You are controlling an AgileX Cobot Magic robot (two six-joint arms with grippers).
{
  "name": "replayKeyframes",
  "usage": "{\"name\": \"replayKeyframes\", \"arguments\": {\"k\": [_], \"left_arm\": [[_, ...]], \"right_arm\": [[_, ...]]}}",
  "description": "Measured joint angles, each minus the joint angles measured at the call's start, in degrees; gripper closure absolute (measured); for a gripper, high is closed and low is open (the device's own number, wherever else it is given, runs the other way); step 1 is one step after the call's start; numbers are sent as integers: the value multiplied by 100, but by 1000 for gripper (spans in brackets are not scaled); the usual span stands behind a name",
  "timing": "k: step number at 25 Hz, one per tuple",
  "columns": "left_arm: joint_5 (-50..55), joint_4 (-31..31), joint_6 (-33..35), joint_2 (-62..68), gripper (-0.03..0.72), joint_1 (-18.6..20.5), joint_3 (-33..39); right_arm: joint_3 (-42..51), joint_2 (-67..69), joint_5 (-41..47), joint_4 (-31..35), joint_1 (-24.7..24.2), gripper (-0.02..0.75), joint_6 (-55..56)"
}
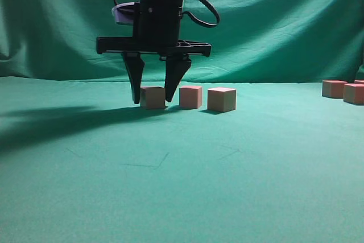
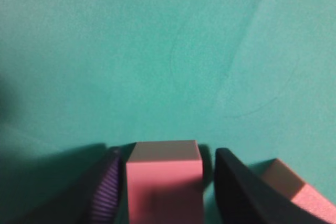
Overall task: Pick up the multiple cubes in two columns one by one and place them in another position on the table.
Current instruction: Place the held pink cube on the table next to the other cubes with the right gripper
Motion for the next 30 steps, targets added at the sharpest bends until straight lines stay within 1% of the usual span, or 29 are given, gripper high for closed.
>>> {"name": "replayKeyframes", "arguments": {"k": [1, 2, 4, 5, 6, 12, 16, 18, 22, 27, 30], "left_arm": [[0, 0, 0, 0, 688, 0, 0], [0, 0, 0, 0, 688, 0, 0], [0, 0, 0, 0, 688, 0, 0], [0, 0, 0, 0, 688, 0, 0], [0, 0, 0, 0, 688, 0, 0], [0, 0, 0, 0, 688, 0, 0], [0, 0, 0, 0, 688, 0, 0], [0, 0, 0, 0, 688, 0, 0], [0, 0, 0, 0, 688, 0, 0], [0, 0, 0, 0, 688, 0, 0], [0, 0, 0, 0, 688, 0, 0]], "right_arm": [[0, 0, 0, 0, 0, 346, -10], [0, 0, 0, 0, 0, 361, -7], [0, 0, 0, 0, 0, 361, -22], [0, 0, 0, 0, 0, 321, -35], [0, 0, 0, 0, 0, 335, -35], [-99, -108, 1, 0, 0, 335, -48], [-691, -153, 162, 0, 0, 335, -62], [-1101, -156, 427, -19, 0, 335, -62], [-1687, -264, 607, -254, 0, 335, -174], [-1727, -873, 674, -179, -68, 335, -379], [-1304, -1473, 687, -157, -241, 335, -493]]}}
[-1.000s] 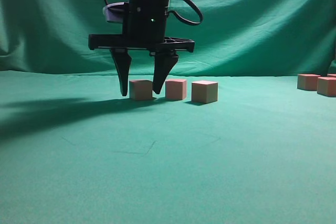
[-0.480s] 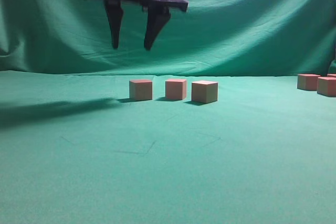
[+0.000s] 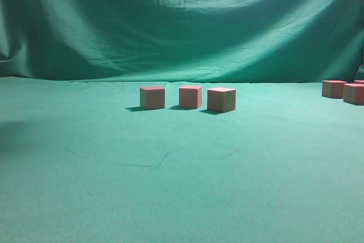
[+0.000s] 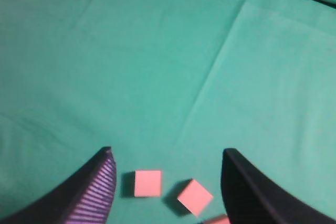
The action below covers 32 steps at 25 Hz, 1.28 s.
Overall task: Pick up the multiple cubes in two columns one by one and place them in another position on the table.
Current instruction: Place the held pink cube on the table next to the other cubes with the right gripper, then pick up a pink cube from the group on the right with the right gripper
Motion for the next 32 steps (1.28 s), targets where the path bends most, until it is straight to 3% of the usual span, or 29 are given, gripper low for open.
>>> {"name": "replayKeyframes", "arguments": {"k": [9, 21, 32], "left_arm": [[0, 0, 0, 0, 688, 0, 0], [0, 0, 0, 0, 688, 0, 0], [0, 0, 0, 0, 688, 0, 0]], "right_arm": [[3012, -2320, 0, -127, -969, 335, -69], [5687, -3576, -99, -152, -3208, 335, -295], [7477, -3587, -1745, -130, -3987, 335, -355]]}}
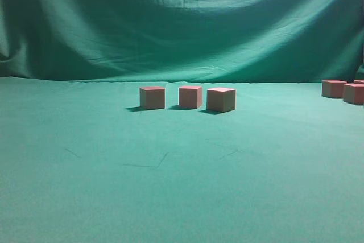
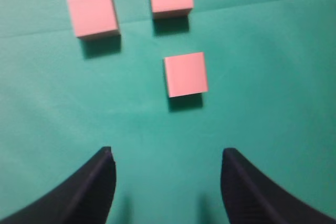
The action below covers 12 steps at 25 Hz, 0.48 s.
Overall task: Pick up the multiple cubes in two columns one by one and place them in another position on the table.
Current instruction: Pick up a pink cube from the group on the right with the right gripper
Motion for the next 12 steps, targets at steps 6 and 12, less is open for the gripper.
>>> {"name": "replayKeyframes", "arguments": {"k": [6, 12], "left_arm": [[0, 0, 0, 0, 688, 0, 0], [0, 0, 0, 0, 688, 0, 0]], "right_arm": [[115, 109, -546, 8, -175, 335, -278], [115, 639, -774, 30, -175, 335, -314]]}}
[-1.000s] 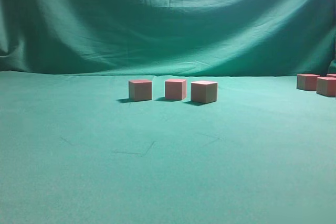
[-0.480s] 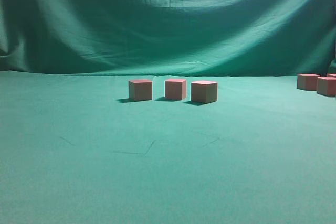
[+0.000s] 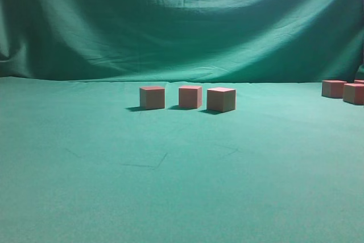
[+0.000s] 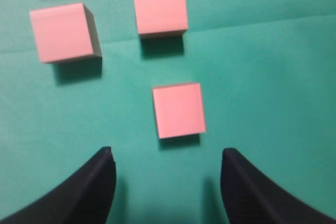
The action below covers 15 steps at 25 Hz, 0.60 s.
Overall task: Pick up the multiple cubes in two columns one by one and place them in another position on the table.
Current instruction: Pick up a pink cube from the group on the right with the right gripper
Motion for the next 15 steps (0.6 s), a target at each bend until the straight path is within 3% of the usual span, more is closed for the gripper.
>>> {"name": "replayKeyframes", "arguments": {"k": [15], "left_arm": [[0, 10, 0, 0, 688, 0, 0]], "right_arm": [[0, 709, -818, 41, -225, 335, 57]]}}
